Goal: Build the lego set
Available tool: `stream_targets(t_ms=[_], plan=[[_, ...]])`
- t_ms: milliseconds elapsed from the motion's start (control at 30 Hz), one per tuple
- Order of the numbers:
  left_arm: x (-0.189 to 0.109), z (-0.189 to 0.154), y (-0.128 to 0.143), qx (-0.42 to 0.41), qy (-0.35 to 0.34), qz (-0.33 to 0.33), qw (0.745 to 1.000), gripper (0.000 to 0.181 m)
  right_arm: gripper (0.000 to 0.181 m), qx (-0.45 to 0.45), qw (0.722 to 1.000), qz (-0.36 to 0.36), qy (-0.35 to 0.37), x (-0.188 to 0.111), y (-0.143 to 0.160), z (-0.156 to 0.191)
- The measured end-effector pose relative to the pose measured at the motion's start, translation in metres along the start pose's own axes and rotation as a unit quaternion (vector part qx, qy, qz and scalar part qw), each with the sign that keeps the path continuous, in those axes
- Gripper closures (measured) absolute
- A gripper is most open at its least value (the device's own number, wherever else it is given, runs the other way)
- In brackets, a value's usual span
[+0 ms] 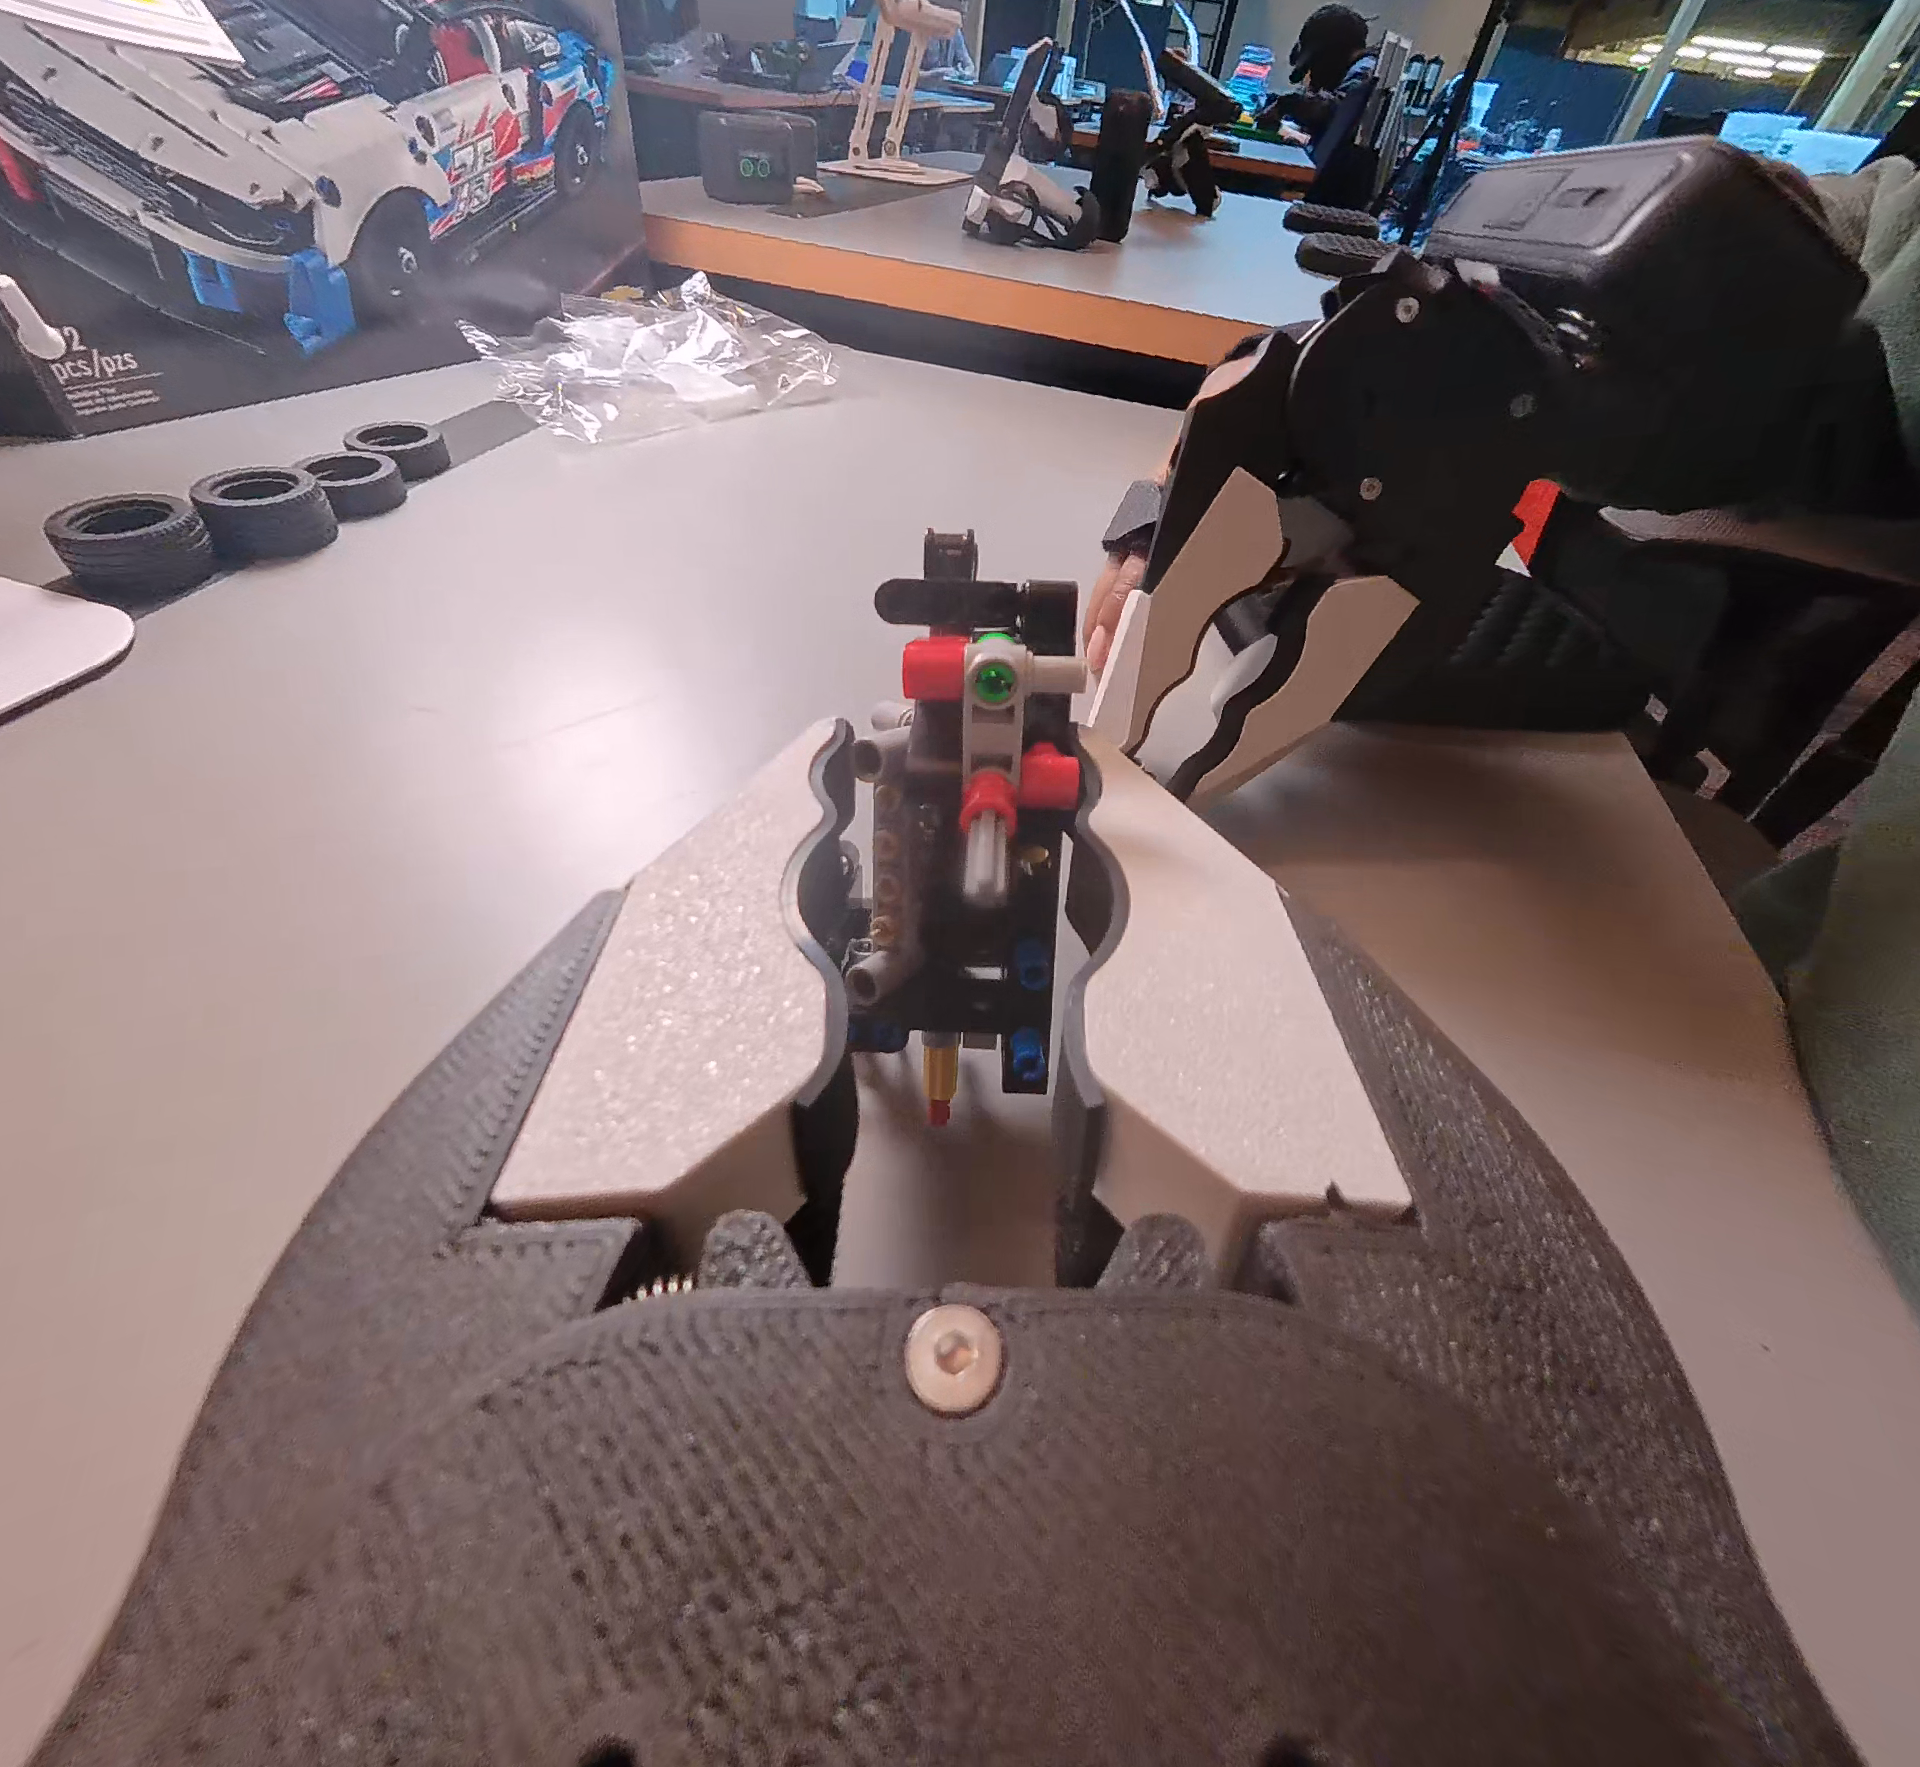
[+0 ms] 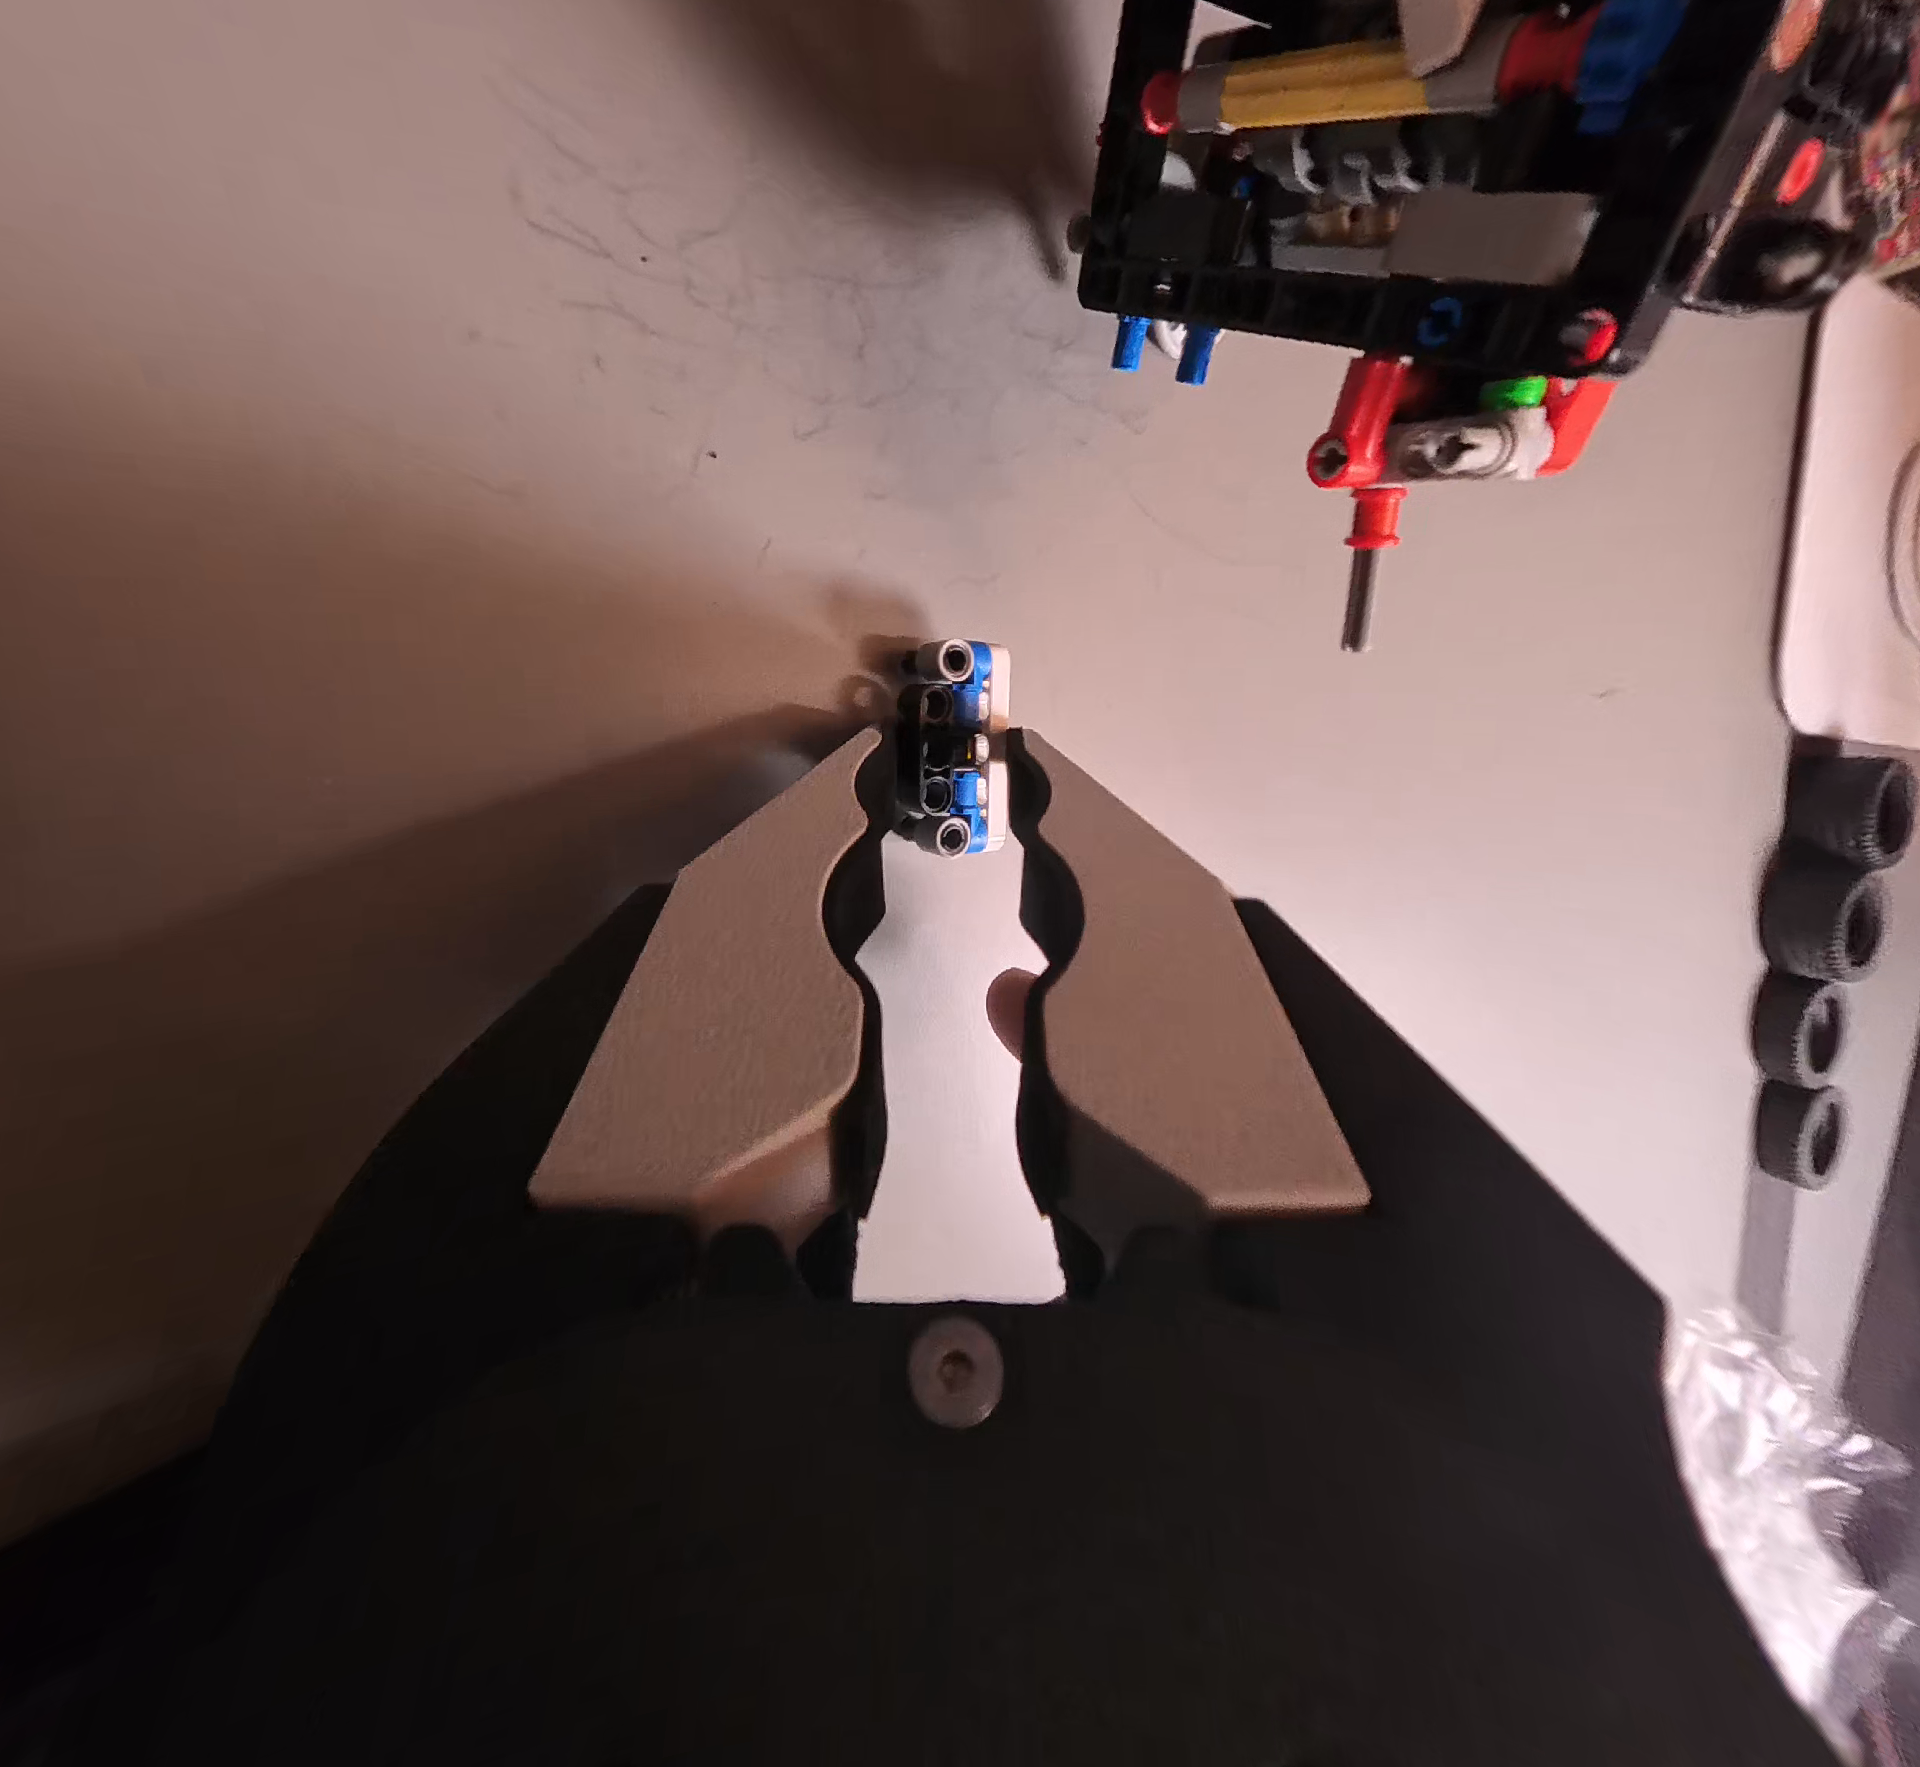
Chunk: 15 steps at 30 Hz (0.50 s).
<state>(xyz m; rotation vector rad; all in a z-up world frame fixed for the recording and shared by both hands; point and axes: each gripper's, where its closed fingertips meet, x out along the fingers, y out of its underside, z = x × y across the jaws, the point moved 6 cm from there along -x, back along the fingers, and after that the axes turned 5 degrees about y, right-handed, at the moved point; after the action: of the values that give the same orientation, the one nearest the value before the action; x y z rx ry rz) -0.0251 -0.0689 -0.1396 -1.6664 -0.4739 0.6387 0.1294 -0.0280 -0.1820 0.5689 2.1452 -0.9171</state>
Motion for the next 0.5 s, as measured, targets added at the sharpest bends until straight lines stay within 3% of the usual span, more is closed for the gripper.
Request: stream_targets(t_ms=[33,500], plan=[[0.0000,0.0001,0.0001,0.001,0.000,0.001,1.000,0.144,0.162,0.012,1.000,0.000,-0.009,-0.0001,0.0008,-0.0005],[-0.0086,0.0019,0.0038,0.024,0.008,0.033,0.999,0.143,0.162,0.069,0.997,-0.016,-0.033,-0.0024,-0.0038,-0.0089]])
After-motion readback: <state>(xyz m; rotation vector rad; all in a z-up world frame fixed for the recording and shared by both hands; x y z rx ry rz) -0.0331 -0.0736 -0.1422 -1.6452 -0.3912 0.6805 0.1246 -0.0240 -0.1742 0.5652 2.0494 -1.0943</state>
